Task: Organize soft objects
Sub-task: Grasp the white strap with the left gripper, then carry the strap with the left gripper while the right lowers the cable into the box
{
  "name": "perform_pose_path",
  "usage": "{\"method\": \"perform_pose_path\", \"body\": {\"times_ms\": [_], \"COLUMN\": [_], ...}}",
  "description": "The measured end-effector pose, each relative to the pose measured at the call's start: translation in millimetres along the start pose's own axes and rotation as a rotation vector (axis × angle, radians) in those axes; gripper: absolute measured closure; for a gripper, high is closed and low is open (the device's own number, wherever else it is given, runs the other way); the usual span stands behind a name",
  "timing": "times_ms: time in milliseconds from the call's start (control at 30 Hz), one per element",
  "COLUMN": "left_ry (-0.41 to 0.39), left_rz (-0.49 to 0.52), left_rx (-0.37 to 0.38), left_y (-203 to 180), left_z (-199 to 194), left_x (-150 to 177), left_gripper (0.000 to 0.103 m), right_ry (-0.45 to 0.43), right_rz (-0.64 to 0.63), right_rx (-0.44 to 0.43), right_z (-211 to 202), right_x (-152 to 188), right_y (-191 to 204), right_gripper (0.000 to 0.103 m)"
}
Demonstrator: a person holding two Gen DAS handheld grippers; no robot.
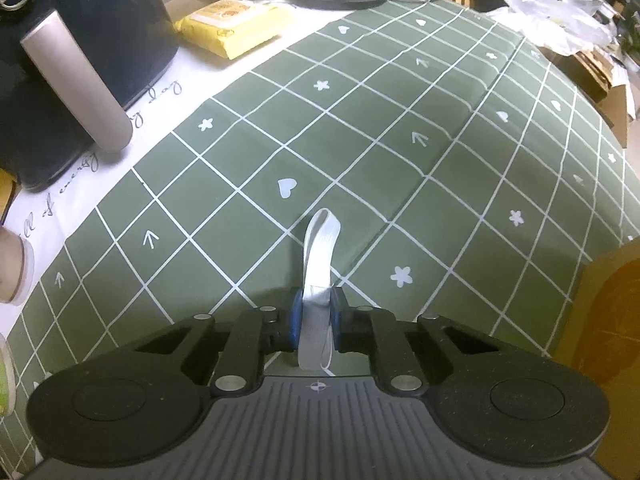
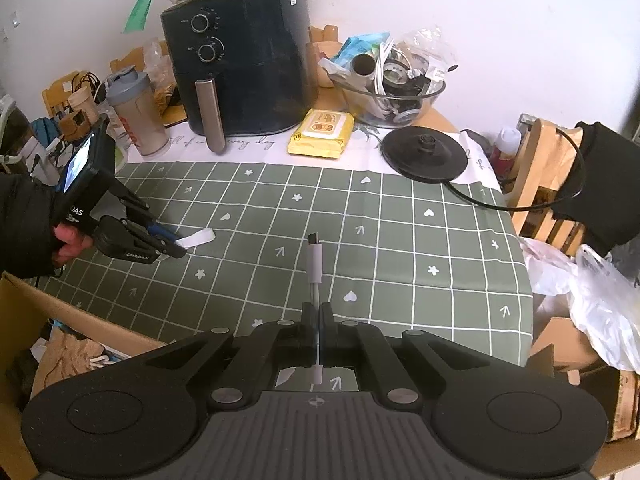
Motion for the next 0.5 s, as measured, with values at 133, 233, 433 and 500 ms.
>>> {"method": "perform_pose_path", "body": {"times_ms": [133, 233, 433, 500], "left_ry": [-0.036, -0.07, -0.136, -0.154], "left_rz": [-0.007, -0.024, -0.06, -0.067], "left_rx": [0.0, -0.001, -0.004, -0.008], "left_y": [-4.5, -6.3, -9.2, -10.3], "left_z": [-15.2, -28.9, -57.8, -66.0], "left_x": [-0.7, -1.7, -0.1, 1.0], "left_gripper": [0.088, 0.088, 0.088, 0.088], "right_ry": [-0.002, -0.011, -0.035, -0.04], "right_rz": [-0.007, -0.01, -0.018, -0.023], "right_rx": [-0.005, -0.015, -0.039, -0.045], "right_z": [-0.2, -2.9, -9.8, -10.3], "right_x": [-0.6, -2.5, -11.1, -13.6], "right_y": [0.7, 1.5, 5.2, 5.9], "right_gripper": [0.1, 0.1, 0.1, 0.1]}}
Point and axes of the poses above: each gripper's, at about its wrist camera, not at the fingertips, and z roughly the way its jaws point, y to its left, x to its underside, the point moved 3 cm from there along z, roughly the way its jaws point, and after that the axes turned 10 degrees about x, right-handed, at the moved point
